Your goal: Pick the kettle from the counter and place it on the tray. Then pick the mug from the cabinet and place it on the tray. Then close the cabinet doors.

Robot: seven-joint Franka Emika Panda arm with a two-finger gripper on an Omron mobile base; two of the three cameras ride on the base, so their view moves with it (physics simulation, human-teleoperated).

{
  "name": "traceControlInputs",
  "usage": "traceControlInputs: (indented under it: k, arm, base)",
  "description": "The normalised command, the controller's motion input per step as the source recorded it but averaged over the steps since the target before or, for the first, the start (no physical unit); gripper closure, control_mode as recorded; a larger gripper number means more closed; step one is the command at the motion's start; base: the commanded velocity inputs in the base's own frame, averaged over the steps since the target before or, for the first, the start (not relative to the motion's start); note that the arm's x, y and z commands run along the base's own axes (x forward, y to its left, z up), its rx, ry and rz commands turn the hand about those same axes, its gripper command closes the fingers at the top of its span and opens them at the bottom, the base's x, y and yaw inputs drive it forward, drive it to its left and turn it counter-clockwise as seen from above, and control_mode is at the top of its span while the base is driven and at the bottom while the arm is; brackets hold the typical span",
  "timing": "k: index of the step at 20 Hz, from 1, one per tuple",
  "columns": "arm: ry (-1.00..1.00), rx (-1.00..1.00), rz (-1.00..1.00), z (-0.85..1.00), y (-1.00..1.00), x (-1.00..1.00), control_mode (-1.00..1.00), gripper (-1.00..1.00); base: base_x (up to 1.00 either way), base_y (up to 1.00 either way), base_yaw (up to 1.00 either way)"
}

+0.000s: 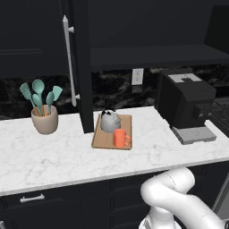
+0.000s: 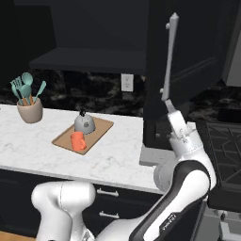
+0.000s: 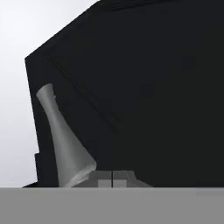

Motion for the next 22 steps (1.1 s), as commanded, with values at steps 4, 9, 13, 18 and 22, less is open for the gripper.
traceControlInputs:
  k: [4,9,13,18,22]
  arm:
    - [0.2,-0.19,0.01,0.04,0.76,0.13,-1.0,1.0]
    - [0.18,-0.06,0.15,-0.24,0.73,0.46,-1.0,1.0]
    - [0.13,0.0,0.15,-0.14,0.27,0.53,-1.0,1.0]
    - [0.14,0.0,0.08,0.05,-0.01,0.77,-1.0,1.0]
    - [0.2,0.0,0.04,0.0,0.0,0.86,-1.0,1.0]
  base:
    - [0.0,0.0,0.0]
    - [0.0,0.0,0.0]
    - [0.0,0.0,0.0]
    - [0.0,0.0,0.0]
    - [0.0,0.0,0.0]
